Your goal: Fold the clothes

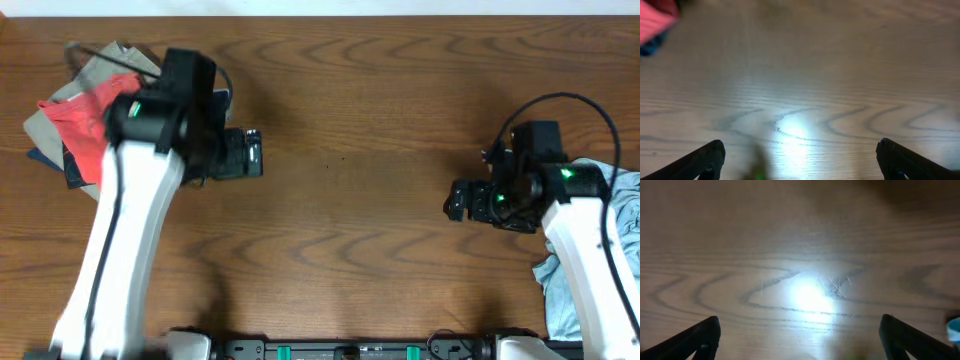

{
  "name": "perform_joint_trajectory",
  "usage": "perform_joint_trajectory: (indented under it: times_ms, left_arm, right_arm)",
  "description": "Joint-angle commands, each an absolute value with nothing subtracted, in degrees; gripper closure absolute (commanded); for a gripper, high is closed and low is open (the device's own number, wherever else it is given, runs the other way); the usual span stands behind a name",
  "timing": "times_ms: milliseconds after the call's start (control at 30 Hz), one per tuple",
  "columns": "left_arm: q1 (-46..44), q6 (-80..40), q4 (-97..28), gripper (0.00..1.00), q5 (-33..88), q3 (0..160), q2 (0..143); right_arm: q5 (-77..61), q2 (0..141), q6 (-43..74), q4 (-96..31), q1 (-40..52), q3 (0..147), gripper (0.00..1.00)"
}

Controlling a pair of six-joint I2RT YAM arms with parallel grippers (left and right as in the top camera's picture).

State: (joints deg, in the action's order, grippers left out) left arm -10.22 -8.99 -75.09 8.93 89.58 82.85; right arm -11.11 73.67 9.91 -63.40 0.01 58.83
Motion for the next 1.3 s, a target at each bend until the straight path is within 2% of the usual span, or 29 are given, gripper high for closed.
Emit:
perform_joint_trajectory:
  times_ms: [0,300,533,767,1267]
  left_arm:
    - [-12.45,-8.64,-73.76,0.02,4.56,86.54,72.12]
    - [-13.96,-7.7,-63.22,0.02,0.14,68.31,42.19]
    - [-13.96,-6.24,-62.04,0.02,0.16,58.74,27.62]
    - [-13.96,-6.24,-62.89,0.02,0.19,58.54,26.85]
    - [-13.96,-6.24,-62.89,0.02,0.19,58.54,26.85]
  right_arm:
    - [-10.28,67.53,9.13,-62.3,-0.14,57.98,0.01]
    - [-6.61,47.35,9.39,-56.23,0.49,47.88,0.01]
    - [-1.56,36.88,11.73,-52.45,0.47,39.66,0.01]
    - [-1.93,37.01,15.92,-51.46,0.47,38.44,0.01]
    - [-1.93,37.04,15.84,-52.25,0.47,38.44,0.01]
